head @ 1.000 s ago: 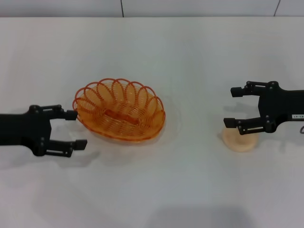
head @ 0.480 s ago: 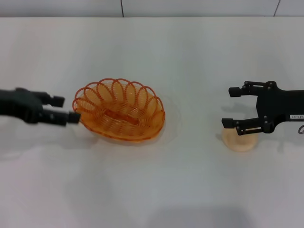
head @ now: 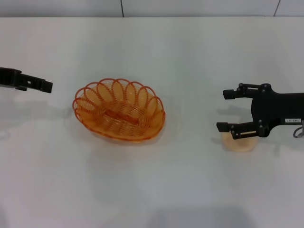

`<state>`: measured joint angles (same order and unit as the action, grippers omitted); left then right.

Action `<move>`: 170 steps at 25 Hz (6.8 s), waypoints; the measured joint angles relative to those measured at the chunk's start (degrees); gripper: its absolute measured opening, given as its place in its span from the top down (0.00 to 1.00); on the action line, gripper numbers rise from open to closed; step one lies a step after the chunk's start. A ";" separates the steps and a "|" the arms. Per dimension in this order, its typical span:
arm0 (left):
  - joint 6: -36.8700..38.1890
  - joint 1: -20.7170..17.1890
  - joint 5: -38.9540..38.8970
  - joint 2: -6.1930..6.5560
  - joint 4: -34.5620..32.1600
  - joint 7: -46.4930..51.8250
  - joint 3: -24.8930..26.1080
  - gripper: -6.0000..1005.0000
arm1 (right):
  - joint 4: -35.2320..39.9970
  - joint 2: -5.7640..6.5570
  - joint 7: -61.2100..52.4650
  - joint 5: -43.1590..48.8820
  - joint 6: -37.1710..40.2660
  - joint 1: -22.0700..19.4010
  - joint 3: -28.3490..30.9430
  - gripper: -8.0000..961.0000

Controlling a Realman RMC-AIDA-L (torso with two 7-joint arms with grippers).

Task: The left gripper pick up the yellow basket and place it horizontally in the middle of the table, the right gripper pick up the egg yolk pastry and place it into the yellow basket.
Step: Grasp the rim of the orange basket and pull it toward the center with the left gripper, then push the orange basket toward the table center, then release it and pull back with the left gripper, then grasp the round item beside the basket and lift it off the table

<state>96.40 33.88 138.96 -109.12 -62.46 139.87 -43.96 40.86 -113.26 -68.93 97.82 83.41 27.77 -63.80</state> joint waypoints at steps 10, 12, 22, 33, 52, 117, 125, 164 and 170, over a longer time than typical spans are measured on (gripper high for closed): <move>-8.96 4.95 5.56 -2.53 9.47 -0.47 -0.52 0.12 | 0.70 -0.55 1.47 0.00 0.77 -0.84 0.08 0.11; -10.35 5.57 5.59 -2.98 10.87 -0.80 -0.70 0.12 | 0.71 -0.59 1.49 0.00 1.13 -0.85 0.13 0.11; -17.97 6.68 5.87 -4.68 16.02 -1.14 -4.25 0.12 | 0.71 -0.67 1.72 -0.01 1.39 -0.88 0.01 0.11; -19.25 6.81 6.85 -5.91 16.06 -0.88 -5.52 0.19 | 0.71 -0.65 1.77 -0.01 1.27 -0.77 0.23 0.11; -18.97 6.73 7.02 -6.11 16.05 0.22 -5.61 0.88 | 0.71 -0.74 1.78 -0.01 1.32 -0.61 0.39 0.11; -12.27 6.13 -0.43 -9.68 13.79 25.40 -8.60 0.57 | 5.10 -0.64 3.97 -0.08 3.42 -1.48 0.44 0.11; -11.56 6.03 -0.38 -8.79 13.49 24.47 -8.61 0.37 | 5.10 -0.65 3.68 -0.30 3.43 -1.60 0.52 0.11; 3.92 -14.86 -27.13 -3.21 12.79 -62.26 -7.17 0.13 | 7.91 -0.66 -3.73 -0.01 5.09 -5.67 2.10 0.11; 6.99 -15.89 -25.61 -2.69 12.98 -67.65 -3.88 0.13 | 8.24 -0.56 -4.38 1.86 5.41 -5.84 1.77 0.11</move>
<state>103.39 17.99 113.35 -111.80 -49.48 72.22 -47.83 49.11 -113.82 -73.31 99.69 88.82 21.93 -62.03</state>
